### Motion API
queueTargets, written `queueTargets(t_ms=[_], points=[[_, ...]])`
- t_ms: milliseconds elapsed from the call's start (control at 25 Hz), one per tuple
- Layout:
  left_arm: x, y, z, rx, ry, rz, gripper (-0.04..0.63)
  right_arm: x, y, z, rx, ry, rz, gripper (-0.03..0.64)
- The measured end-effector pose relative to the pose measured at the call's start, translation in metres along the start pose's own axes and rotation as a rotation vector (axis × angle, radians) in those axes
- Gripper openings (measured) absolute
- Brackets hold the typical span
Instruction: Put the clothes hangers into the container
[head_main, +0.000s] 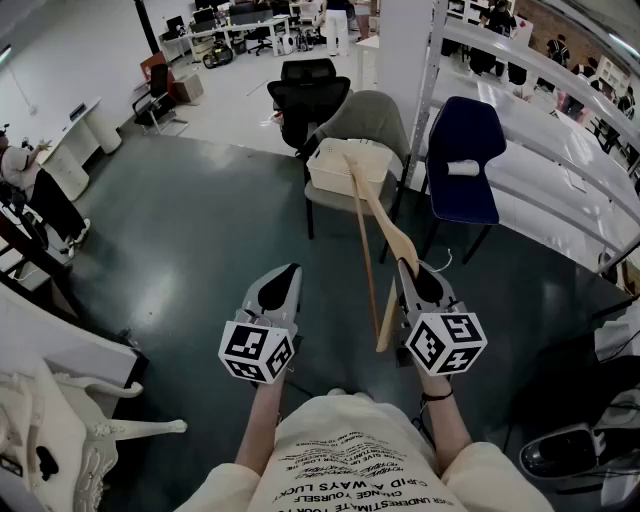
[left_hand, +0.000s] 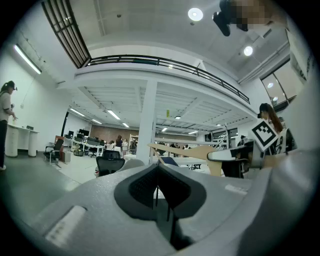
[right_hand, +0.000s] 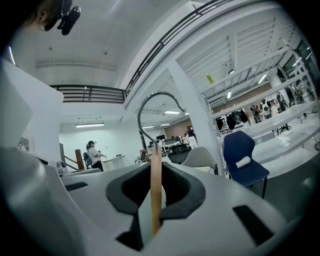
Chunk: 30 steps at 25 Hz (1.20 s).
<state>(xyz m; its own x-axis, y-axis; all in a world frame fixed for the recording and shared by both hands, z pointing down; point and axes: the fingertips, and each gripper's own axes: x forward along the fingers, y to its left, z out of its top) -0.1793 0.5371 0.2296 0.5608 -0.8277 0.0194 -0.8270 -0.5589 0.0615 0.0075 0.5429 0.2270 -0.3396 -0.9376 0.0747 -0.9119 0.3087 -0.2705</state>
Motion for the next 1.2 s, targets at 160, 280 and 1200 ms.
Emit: queueTargets(t_ms=[160,280,1200], points=[[-0.002,-0.004,-0.002,-0.007,0.002,-0.003,0.023,-0.005,-0.003,-0.002,0.015,0.001,-0.009,0.055],[-0.004,-0.006,-0.002,-0.010,0.005,0.000,0.023,-0.009,-0.007,-0.005,0.026,0.006,-0.016,0.055],[0.050,-0.068,0.007,0.040,-0.024,-0.014,0.023,-0.026,-0.090,0.013,0.071,-0.036,-0.029,0.056]])
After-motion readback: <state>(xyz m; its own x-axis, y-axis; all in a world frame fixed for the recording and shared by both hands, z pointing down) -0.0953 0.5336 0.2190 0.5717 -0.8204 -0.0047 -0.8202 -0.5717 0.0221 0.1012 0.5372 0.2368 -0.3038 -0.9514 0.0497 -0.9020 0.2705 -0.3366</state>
